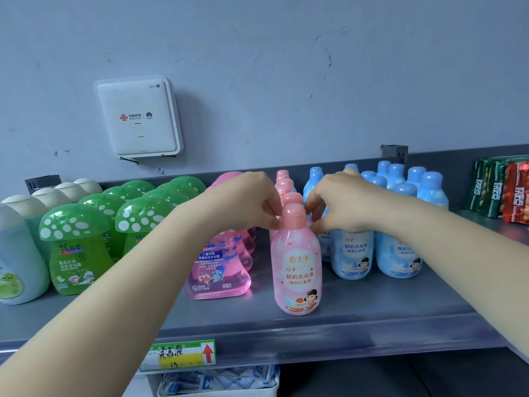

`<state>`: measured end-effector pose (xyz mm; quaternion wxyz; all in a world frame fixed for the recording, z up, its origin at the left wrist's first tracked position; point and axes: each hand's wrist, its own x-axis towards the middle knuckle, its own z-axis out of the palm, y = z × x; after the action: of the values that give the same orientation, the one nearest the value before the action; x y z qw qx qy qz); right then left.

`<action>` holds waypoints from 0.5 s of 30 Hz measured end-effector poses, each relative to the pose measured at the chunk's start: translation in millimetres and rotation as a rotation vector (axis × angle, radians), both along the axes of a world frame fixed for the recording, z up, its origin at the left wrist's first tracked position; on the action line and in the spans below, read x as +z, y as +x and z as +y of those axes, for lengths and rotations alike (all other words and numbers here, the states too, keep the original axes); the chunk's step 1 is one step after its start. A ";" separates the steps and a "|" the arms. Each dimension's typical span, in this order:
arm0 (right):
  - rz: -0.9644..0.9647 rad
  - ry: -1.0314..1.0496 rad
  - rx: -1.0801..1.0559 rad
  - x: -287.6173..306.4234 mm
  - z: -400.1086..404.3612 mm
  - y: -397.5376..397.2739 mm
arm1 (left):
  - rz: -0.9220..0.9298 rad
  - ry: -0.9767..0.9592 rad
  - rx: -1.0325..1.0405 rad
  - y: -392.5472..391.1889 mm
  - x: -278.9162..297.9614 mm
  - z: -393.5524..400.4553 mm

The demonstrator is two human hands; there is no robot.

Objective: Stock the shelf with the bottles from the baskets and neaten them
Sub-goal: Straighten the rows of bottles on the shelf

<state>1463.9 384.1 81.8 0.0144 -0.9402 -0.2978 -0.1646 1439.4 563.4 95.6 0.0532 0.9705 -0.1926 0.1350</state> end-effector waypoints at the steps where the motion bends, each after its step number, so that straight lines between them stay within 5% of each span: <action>1: 0.007 0.008 -0.001 -0.3 0.9 0.7 | -0.009 0.004 -0.001 2.2 -0.9 0.7; 15: -0.020 0.038 0.068 -2.6 7.1 8.8 | -0.071 0.055 0.023 10.8 -6.3 5.1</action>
<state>1472.7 391.2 79.1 0.0349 -0.9274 -0.3265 -0.1792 1450.2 568.5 89.3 0.0184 0.9684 -0.1867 0.1645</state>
